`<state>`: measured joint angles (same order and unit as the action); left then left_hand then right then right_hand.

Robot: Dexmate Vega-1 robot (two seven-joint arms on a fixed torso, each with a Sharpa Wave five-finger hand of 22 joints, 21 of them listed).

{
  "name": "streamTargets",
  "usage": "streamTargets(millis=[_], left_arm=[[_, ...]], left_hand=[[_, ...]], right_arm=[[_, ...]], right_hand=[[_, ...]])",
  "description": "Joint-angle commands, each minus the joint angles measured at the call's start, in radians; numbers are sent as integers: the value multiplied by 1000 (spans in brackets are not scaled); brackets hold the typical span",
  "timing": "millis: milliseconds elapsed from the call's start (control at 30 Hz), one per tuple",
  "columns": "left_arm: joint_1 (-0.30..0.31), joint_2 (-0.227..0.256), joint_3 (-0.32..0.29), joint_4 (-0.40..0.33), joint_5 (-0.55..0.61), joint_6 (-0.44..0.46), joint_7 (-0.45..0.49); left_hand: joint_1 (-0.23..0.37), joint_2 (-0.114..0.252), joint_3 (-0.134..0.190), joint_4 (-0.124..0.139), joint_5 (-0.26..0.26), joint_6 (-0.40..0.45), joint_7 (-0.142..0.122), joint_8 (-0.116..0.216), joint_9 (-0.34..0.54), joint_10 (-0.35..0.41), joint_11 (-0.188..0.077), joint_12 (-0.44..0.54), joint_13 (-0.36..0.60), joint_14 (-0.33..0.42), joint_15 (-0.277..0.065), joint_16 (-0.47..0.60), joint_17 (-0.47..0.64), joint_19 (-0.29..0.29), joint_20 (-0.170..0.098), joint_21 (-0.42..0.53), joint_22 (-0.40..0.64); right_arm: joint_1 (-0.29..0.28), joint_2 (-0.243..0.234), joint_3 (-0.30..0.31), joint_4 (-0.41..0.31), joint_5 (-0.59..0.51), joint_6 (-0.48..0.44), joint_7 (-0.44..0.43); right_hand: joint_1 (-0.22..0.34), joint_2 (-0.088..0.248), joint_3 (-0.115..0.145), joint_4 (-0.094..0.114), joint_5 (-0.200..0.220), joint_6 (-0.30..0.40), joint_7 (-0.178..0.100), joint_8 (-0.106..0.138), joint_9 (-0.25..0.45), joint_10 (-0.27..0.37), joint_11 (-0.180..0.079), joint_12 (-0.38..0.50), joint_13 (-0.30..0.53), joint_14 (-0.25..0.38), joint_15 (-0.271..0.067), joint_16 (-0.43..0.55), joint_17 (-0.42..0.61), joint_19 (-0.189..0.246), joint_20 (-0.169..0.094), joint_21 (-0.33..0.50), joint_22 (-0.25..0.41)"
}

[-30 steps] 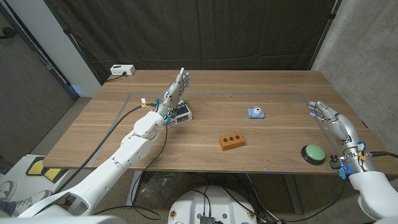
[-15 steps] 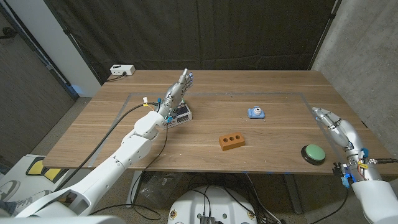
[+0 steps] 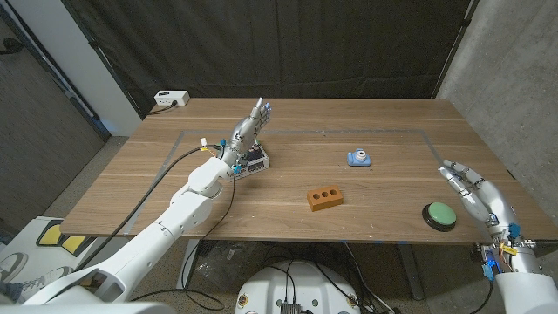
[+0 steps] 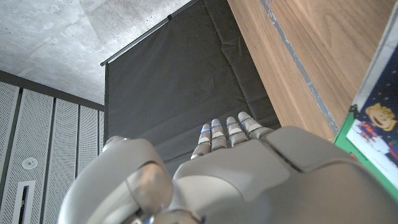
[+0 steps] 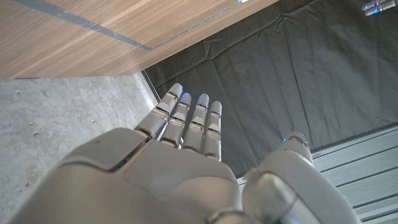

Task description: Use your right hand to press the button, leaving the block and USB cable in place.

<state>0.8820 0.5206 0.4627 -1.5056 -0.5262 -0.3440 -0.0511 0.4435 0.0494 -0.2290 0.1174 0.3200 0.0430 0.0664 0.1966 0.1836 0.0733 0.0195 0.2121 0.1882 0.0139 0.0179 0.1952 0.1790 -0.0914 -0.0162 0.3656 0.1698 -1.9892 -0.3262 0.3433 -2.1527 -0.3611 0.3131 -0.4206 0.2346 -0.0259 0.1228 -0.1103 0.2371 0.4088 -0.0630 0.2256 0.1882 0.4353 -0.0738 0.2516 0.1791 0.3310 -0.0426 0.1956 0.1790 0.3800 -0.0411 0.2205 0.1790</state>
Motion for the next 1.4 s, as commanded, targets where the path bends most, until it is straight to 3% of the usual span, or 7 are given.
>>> streamTargets(millis=[33, 267, 533, 700, 1000, 1400], left_arm=[[1, 7, -5, -28, 27, 4, 29], [-12, 1, -2, -25, 31, 13, 33], [-32, -13, 6, -3, 33, 9, 27], [-38, -16, 6, 3, 36, 4, 28], [-42, -16, 2, 11, 34, -6, 22], [-53, -29, 5, 30, 29, -17, 13]], left_hand=[[7, 1, -8, -2, 9, 6, 0, 5, 3, 5, -2, -3, 2, 2, 1, -1, 4, -2, -3, -8, 5], [8, 2, -10, -2, 9, 8, 1, 5, 3, 6, -2, -3, 2, 3, -1, -1, 4, -2, -2, -12, 6], [8, 3, -11, -2, 10, 8, -1, 5, 3, 8, -3, -3, 2, 4, -1, -1, 4, 0, -2, -14, 6], [9, 4, -12, -2, 10, 10, -1, 5, 3, 7, -4, -3, 2, 6, -1, 0, 4, 1, -1, -16, 6], [10, 6, -13, -2, 10, 11, -1, 5, 3, 10, -8, -3, 2, 7, -1, 0, 4, 4, -2, -19, 6], [11, 9, -15, -2, 10, 13, 0, 5, 3, 13, -1, -2, 2, 9, -1, 0, 4, 6, -1, -23, 6]], right_arm=[[-51, 21, 1, -22, -201, -60, -83], [-61, -3, 11, -29, -253, -101, -86], [-73, -12, 3, -42, -345, -182, -109], [-73, -19, -25, -33, -405, -228, -153], [-88, -76, -65, -40, -536, -351, -192], [-111, -146, -98, -56, -621, -474, -207]], right_hand=[[8, -6, -2, -2, 7, 5, -14, -4, 4, 3, -12, -4, 6, 6, -77, -2, 2, 10, -103, -2, 3], [10, -6, -2, -3, 11, 5, -20, -6, 4, 2, -14, -6, 6, 7, -83, -3, 3, 15, -110, -2, 3], [24, -7, 0, -10, 25, 31, -22, -2, 4, 28, -16, -1, 5, 34, -98, 2, 1, 51, -129, 4, 1], [25, -11, -3, -12, 28, 43, -23, 1, 4, 31, -16, -2, 5, 28, -94, -2, 1, 40, -122, -2, 1], [23, -15, -7, -11, 34, 41, -26, -4, 4, 23, -13, -8, 5, 3, -91, -13, 2, 14, -117, -15, 2], [18, -15, -12, -7, 47, 58, -64, -3, 4, 15, -20, -16, 6, -20, -98, -16, 4, -12, -119, -26, 4]])
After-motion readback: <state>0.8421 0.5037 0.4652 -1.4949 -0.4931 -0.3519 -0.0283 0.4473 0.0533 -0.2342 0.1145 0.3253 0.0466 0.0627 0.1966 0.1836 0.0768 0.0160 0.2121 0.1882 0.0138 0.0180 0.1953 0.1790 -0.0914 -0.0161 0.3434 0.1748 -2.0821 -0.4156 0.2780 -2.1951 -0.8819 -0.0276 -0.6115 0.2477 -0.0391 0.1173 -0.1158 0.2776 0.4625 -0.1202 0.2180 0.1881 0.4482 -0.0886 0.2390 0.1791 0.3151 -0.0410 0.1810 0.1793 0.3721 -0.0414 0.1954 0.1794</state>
